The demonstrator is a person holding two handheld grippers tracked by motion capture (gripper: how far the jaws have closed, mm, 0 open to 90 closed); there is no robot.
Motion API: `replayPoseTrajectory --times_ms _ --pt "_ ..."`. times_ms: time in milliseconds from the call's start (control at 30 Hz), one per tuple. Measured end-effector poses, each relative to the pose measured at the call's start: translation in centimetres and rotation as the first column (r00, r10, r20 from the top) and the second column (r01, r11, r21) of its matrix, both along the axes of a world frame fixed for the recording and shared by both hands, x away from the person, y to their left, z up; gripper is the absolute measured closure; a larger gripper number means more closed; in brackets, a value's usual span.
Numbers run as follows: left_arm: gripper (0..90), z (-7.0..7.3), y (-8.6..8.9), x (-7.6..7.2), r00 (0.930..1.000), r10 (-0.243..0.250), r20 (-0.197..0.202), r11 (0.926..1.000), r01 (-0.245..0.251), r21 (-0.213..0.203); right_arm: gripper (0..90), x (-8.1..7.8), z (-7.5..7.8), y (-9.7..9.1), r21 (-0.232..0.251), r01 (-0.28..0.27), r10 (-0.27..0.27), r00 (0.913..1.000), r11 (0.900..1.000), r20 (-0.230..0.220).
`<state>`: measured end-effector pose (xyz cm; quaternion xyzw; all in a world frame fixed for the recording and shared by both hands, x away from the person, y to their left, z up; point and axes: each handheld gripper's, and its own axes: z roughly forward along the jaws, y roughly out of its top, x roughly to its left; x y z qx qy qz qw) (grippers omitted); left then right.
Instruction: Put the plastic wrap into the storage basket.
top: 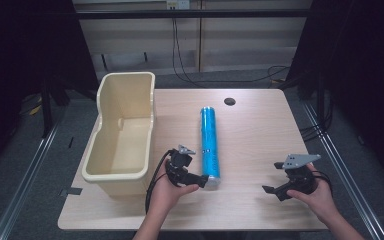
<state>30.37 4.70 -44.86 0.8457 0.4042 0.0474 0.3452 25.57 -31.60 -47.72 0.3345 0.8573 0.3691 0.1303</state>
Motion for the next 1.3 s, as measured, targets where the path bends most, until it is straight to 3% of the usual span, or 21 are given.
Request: replayPoseTrajectory --times_ms 100,267,467,667,767,800,900,933,1033,1167,1233,1300 --pt "4.1 0.2 -0.3 0.5 0.9998 0.009 -0.018 0.9999 -0.009 -0.012 3.3 0.0 0.1 -0.1 0.005 0.002 -0.002 1.0000 1.0000 -0.003" --pt "4.2 1.4 -1.5 2.3 0.9987 0.026 -0.043 0.9996 -0.025 0.013 3.1 -0.1 0.1 -0.3 0.007 0.004 -0.004 1.0000 1.0000 0.004" --pt "5.4 2.0 -2.6 4.2 0.9958 0.052 -0.075 0.9986 -0.051 0.011 3.1 -0.2 0.2 -0.5 0.020 0.014 -0.014 0.9999 0.9997 0.003" --pt "13.2 2.2 -3.9 6.9 0.9861 0.100 -0.132 0.9936 -0.093 0.065 3.2 -0.2 0.3 -0.7 0.030 0.022 -0.022 0.9998 0.9993 0.005" --pt "14.7 2.2 -4.2 7.5 0.9858 0.114 -0.123 0.9905 -0.103 0.091 3.2 -0.2 0.3 -0.8 0.034 0.023 -0.023 0.9997 0.9992 0.001" --pt "15.3 2.2 -4.5 8.1 0.9815 0.131 -0.140 0.9888 -0.119 0.090 3.2 -0.1 0.3 -0.8 0.031 0.020 -0.020 0.9998 0.9993 0.001" --pt "18.1 2.3 -4.7 8.7 0.9798 0.145 -0.137 0.9877 -0.136 0.077 3.2 -0.2 0.3 -0.8 0.024 0.021 -0.021 0.9998 0.9995 0.001" --pt "19.0 2.3 -4.9 9.2 0.9756 0.163 -0.147 0.9859 -0.156 0.060 3.2 -0.2 0.3 -0.8 0.032 0.020 -0.021 0.9998 0.9993 0.002" --pt "19.4 2.3 -5.2 9.5 0.9718 0.185 -0.146 0.9821 -0.177 0.065 3.2 -0.2 0.3 -0.8 0.027 0.014 -0.014 0.9999 0.9995 0.007" --pt "19.4 1.9 -5.6 10.1 0.9528 0.245 -0.180 0.9686 -0.232 0.089 3.2 -0.2 0.4 -0.7 0.026 0.019 -0.019 0.9998 0.9995 0.004" --pt "22.9 1.5 -5.9 10.4 0.9526 0.251 -0.172 0.9663 -0.236 0.102 3.4 -0.2 0.4 -0.7 0.026 0.017 -0.017 0.9999 0.9995 0.003" --pt "24.1 1.2 -6.3 10.6 0.9436 0.270 -0.191 0.9621 -0.256 0.093 3.4 -0.2 0.4 -0.7 0.023 0.015 -0.015 0.9998 0.9996 0.010"
